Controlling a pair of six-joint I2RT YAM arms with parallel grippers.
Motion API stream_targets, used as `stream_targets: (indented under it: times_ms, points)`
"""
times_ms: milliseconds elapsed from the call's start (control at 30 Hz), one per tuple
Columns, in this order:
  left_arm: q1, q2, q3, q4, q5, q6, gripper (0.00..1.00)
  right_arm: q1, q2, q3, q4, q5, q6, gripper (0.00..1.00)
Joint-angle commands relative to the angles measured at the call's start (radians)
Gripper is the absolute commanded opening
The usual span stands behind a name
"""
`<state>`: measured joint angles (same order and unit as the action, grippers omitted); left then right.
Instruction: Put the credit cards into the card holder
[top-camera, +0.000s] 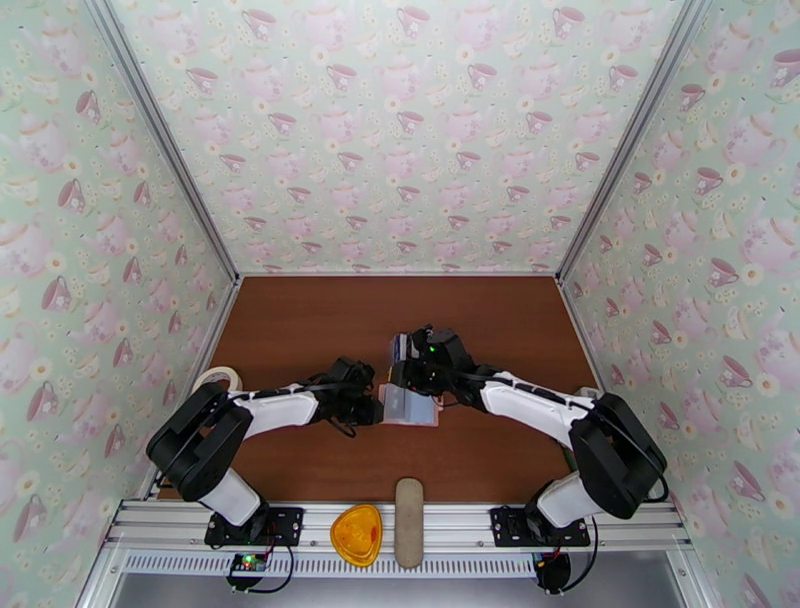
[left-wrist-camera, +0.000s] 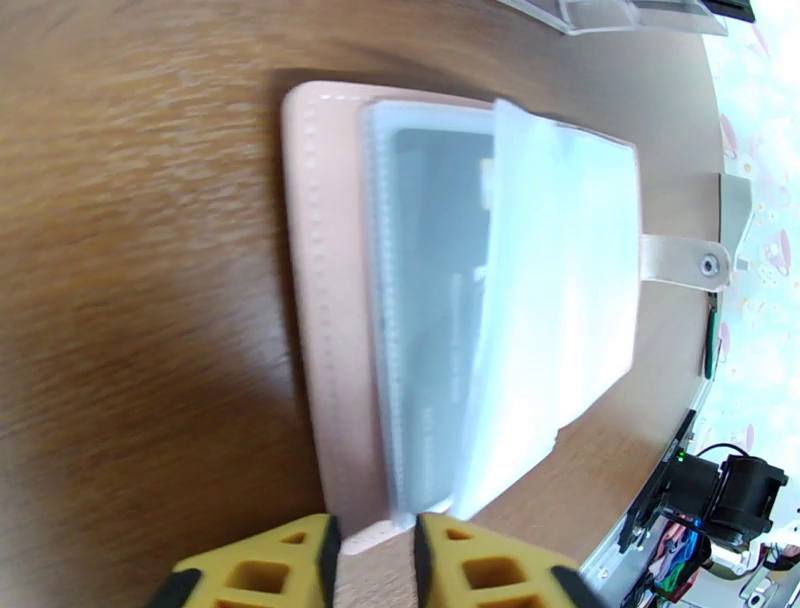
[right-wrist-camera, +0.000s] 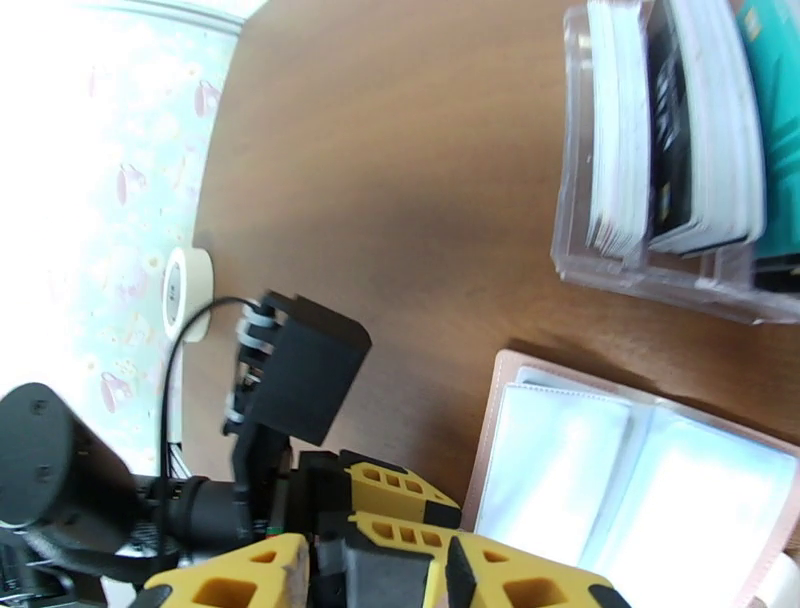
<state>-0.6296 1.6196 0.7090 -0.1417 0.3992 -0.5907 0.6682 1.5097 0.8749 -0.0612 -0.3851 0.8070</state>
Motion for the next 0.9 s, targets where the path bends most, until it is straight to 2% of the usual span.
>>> stream_targets:
  times_ms: [0, 267, 300, 367, 533, 867]
  points:
    - [0.002, 0.021, 0.021, -0.039, -0.022, 0.011, 0.16, -0.004, -0.002, -0.023, -0.049, 0.011, -0.028, 0.41]
    - [0.004, 0.001, 0.049, -0.062, -0.025, 0.018, 0.07, -0.012, 0.023, -0.053, -0.024, 0.030, -0.027, 0.37]
    - [0.003, -0.002, 0.056, -0.071, -0.026, 0.022, 0.10, -0.015, 0.020, -0.043, -0.045, 0.044, -0.034, 0.37]
    - [0.003, -0.011, 0.073, -0.088, -0.031, 0.031, 0.22, -0.016, 0.013, -0.017, -0.098, 0.086, -0.053, 0.37]
    - [0.004, -0.046, 0.117, -0.142, -0.055, 0.046, 0.33, -0.026, -0.002, 0.058, -0.241, 0.202, -0.087, 0.38]
    - [0.035, -0.055, 0.233, -0.232, -0.106, 0.097, 0.37, -0.062, 0.021, 0.221, -0.444, 0.297, -0.143, 0.43]
